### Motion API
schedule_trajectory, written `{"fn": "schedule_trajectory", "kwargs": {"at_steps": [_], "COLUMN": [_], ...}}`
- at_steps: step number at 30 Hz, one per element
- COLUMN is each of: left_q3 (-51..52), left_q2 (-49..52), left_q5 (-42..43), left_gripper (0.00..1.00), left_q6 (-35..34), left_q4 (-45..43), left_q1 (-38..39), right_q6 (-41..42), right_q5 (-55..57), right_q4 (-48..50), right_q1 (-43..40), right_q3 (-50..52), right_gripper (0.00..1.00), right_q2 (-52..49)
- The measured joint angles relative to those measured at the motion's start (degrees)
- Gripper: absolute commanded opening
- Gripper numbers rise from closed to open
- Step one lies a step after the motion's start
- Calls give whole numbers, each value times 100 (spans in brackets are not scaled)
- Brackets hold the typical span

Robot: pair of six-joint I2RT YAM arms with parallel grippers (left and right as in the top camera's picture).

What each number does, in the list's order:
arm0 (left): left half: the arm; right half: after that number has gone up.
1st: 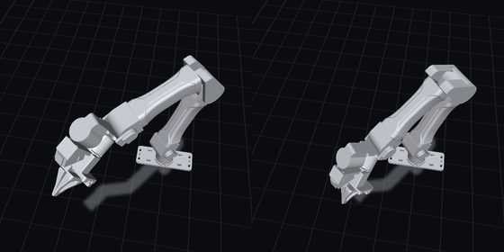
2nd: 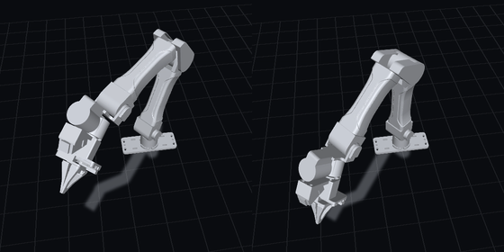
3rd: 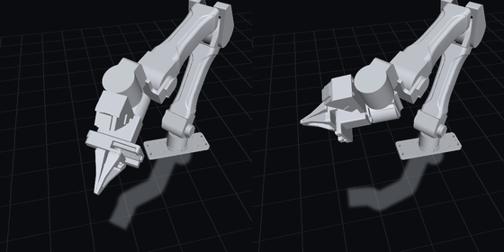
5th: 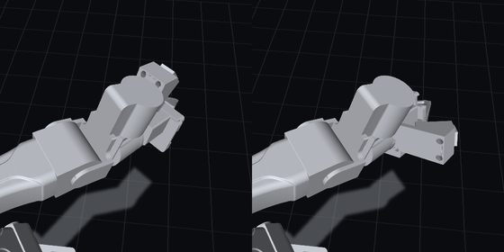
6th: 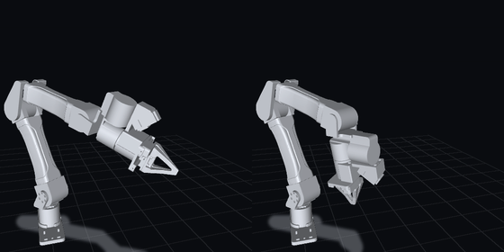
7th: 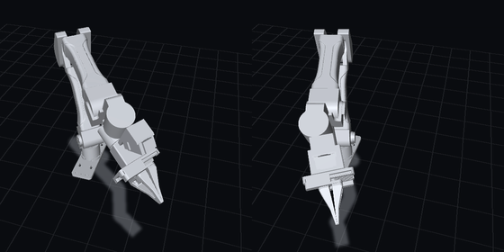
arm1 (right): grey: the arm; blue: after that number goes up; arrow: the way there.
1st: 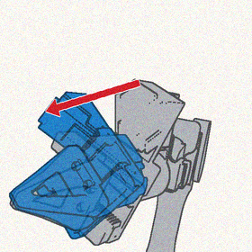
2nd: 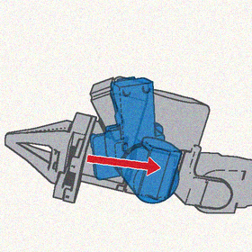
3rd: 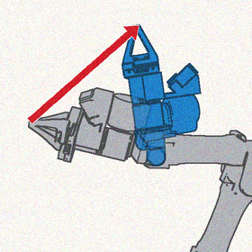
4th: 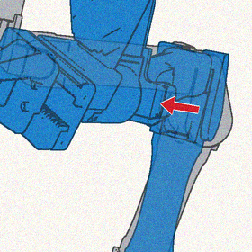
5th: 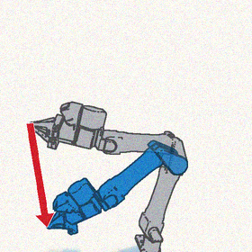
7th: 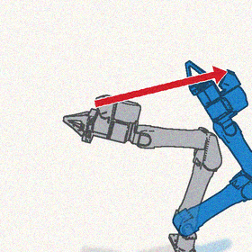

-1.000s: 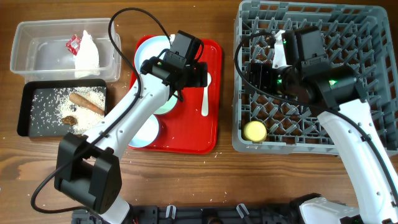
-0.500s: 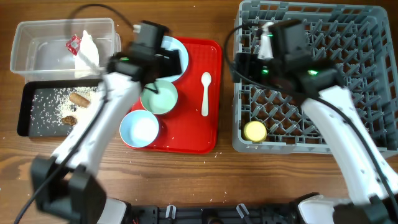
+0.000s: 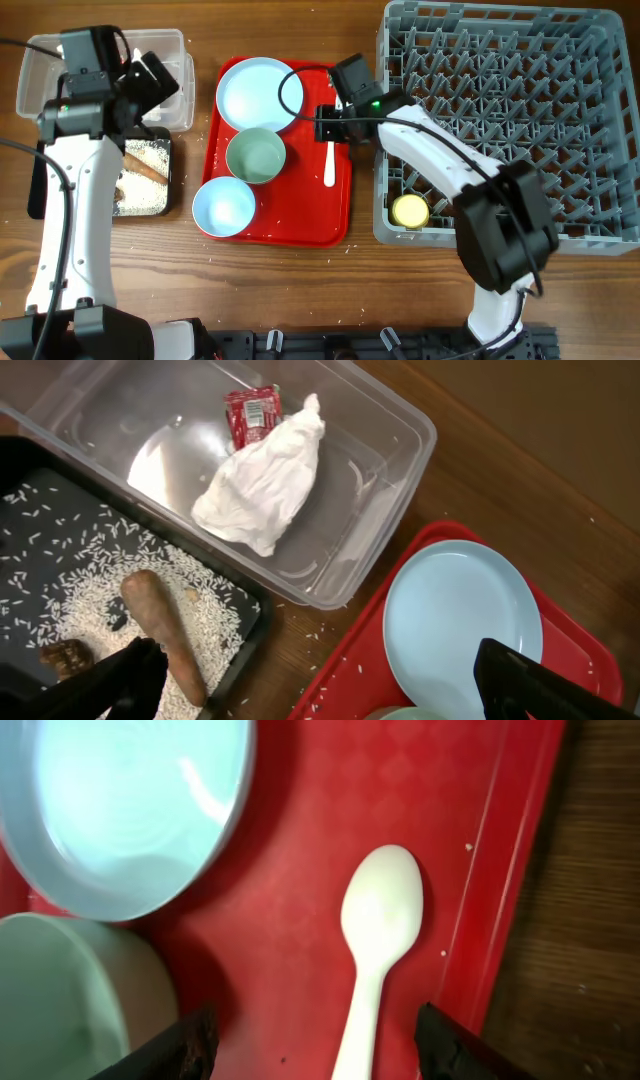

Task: Sort waste into correct bins and load items into the dishwasher rack
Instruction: 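Grasp the white spoon on the red tray with right gripper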

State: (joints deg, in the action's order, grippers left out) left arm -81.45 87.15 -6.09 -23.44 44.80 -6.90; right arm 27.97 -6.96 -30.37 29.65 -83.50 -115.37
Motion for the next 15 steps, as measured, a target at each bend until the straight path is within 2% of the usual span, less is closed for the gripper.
{"fn": "schedule_trajectory", "kwargs": {"at_steps": [15], "left_q3": [0], "left_q2": [0], "left_q5": [2], "left_gripper": [100], "left_q6": [-4], "left_q4": [0], "left_q1": [-15], "right_q6": [-579], "right_q5": [564], "right_q4": [656], "right_q1": [0], "right_q3": [0], "right_gripper": [58], "right_q2": [-715]}}
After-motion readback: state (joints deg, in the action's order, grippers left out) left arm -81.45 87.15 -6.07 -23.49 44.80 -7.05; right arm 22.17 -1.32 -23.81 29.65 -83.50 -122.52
